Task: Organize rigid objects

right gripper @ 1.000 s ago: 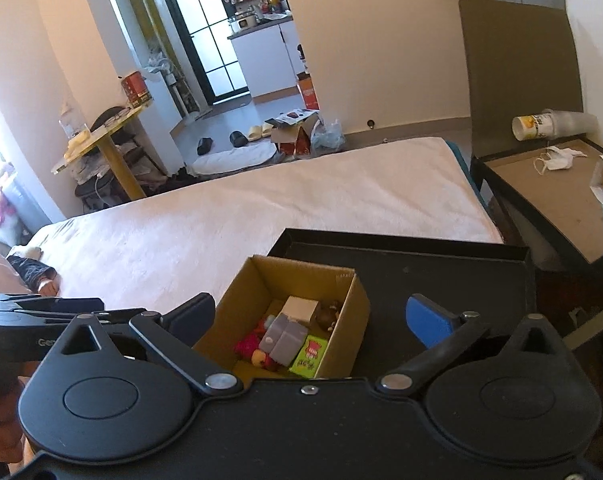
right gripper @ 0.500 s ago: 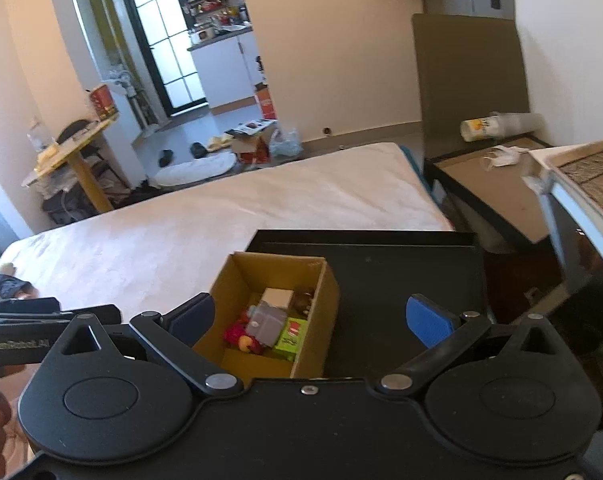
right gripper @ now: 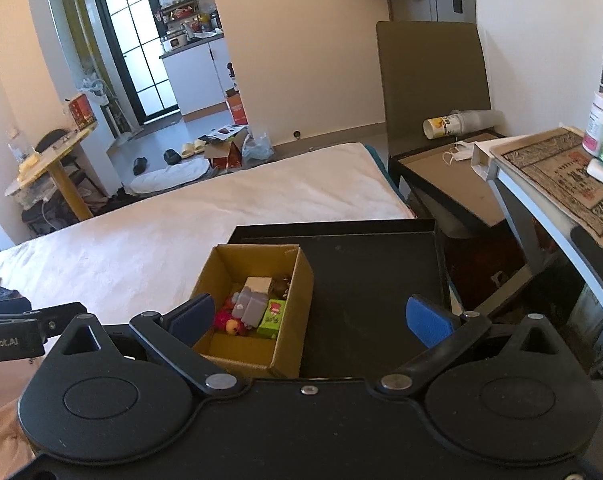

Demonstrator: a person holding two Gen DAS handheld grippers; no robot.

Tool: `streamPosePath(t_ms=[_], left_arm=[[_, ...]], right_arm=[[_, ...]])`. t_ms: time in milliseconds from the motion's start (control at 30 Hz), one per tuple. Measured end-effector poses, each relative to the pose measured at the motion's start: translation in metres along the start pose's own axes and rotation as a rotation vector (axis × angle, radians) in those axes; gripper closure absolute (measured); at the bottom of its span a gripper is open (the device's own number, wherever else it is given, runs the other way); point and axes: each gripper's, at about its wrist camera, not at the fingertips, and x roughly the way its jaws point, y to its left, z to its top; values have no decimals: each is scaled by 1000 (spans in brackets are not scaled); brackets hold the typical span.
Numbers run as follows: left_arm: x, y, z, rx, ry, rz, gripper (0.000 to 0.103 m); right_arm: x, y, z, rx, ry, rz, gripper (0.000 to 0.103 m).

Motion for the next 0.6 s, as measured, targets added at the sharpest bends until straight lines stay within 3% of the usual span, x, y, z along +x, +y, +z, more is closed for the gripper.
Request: streamPosePath(t_ms=[600], left_arm=[[-45, -5, -28, 40, -30, 1, 2]], right_arm=[[-45, 3, -24, -43, -37, -21, 0]])
